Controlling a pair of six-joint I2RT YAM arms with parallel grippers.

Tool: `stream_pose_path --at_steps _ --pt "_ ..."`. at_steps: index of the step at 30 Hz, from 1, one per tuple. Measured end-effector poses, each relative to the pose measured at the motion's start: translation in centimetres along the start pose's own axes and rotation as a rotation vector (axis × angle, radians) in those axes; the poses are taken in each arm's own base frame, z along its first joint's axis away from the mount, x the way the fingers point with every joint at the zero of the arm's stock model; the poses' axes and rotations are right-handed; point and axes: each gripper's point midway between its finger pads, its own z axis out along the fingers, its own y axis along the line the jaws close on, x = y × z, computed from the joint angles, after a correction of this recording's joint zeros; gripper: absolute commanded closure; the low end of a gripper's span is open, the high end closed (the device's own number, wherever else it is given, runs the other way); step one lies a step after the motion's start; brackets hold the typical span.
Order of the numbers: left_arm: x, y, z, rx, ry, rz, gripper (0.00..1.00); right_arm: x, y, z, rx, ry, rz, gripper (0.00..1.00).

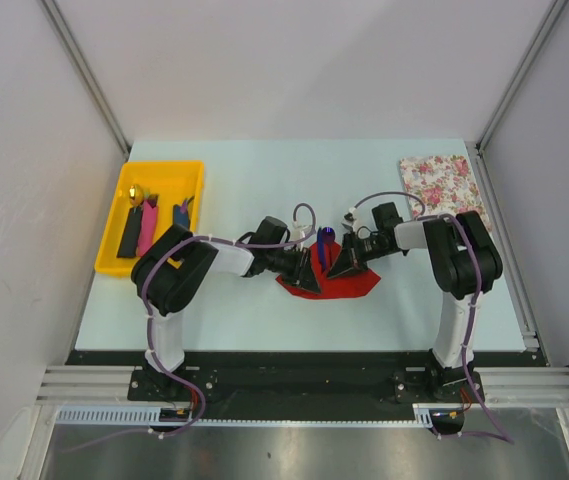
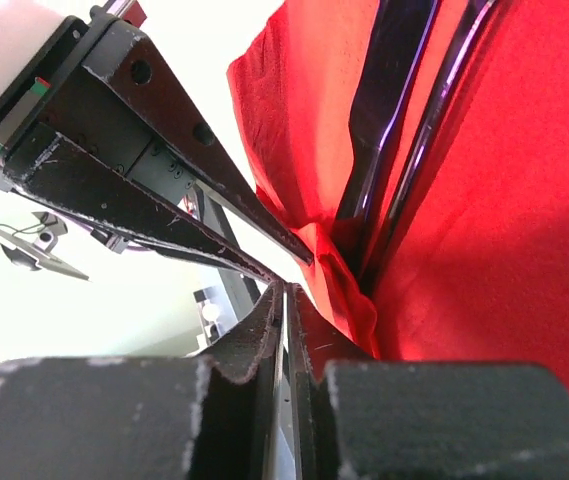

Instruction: Place the utensils on the paper napkin and roll it up

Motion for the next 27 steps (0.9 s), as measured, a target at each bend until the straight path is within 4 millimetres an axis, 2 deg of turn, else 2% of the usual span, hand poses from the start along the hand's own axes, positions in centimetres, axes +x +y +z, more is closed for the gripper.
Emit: stream_pose_path --at_steps 7,10,16,20,24,27 --pt "0.0 0.0 0.0 0.000 0.000 0.000 0.74 0.2 -1.1 0.6 0.010 0.010 0.017 0.93" --pt "0.0 -0.1 0.0 0.003 0.001 0.000 0.68 0.4 -1.6 0.8 0.015 0.017 0.033 0.94" --pt "-0.4 -0.6 -0.4 0.026 -0.018 0.004 0.48 0.5 -1.8 0.8 0.007 0.020 0.056 0.94" --pt "-1.0 -0.1 -3.0 -0.010 -0.083 -0.010 0.38 0.5 -1.8 0.8 0.006 0.021 0.061 0.94" --pt "-2.5 1.1 -7.3 -0.107 -0.191 -0.040 0.35 0.5 -1.9 0.7 0.007 0.019 0.062 0.94" --pt "-3.1 2.3 -9.7 -0.178 -0.241 -0.051 0.35 0.5 -1.9 0.7 0.007 0.019 0.062 0.94"
